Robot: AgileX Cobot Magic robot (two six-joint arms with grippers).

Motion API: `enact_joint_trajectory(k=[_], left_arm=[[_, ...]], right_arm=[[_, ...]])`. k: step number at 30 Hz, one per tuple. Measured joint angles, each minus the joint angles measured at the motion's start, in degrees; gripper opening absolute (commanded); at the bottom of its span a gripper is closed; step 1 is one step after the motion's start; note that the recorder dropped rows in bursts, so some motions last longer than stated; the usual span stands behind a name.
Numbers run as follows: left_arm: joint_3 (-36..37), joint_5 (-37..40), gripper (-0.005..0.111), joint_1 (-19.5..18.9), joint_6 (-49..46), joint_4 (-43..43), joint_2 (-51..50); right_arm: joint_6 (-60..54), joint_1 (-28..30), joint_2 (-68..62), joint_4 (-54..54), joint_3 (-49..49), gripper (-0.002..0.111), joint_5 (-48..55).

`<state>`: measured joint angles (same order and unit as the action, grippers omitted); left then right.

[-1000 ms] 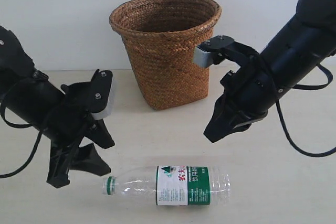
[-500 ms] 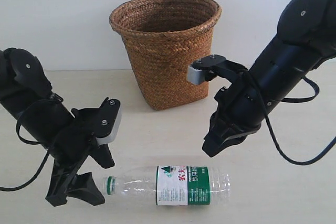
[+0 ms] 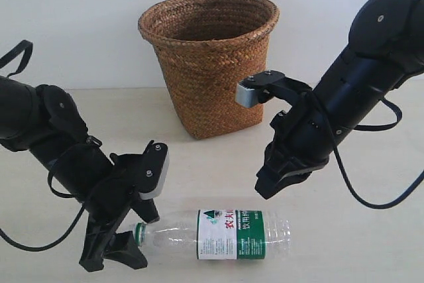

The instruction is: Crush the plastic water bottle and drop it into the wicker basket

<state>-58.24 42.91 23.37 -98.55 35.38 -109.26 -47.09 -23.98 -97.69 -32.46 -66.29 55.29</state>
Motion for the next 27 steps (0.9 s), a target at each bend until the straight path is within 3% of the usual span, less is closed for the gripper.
enact_joint_trajectory(k=[6, 11, 18, 27], left_arm=[[0.0, -1.0, 0.043, 0.5, 0.0, -0.5, -1.8], [0.0, -2.1, 0.006, 0.5, -0.1, -0.7, -2.0], [0.0, -2.1, 0.004, 0.5, -0.1, -0.9, -2.0], [0.0, -2.1, 0.004, 0.5, -0.1, -0.9, -2.0]], right_arm=[[0.0, 0.0, 0.0, 0.0, 0.0, 0.000, -0.5], [3.1, 0.0, 0.0, 0.0, 0.0, 0.000, -0.5], [6.9, -2.0, -0.5, -1.9, 0.0, 0.000, -0.5], [0.6, -8.1, -6.6, -2.3, 0.0, 0.000, -3.4]])
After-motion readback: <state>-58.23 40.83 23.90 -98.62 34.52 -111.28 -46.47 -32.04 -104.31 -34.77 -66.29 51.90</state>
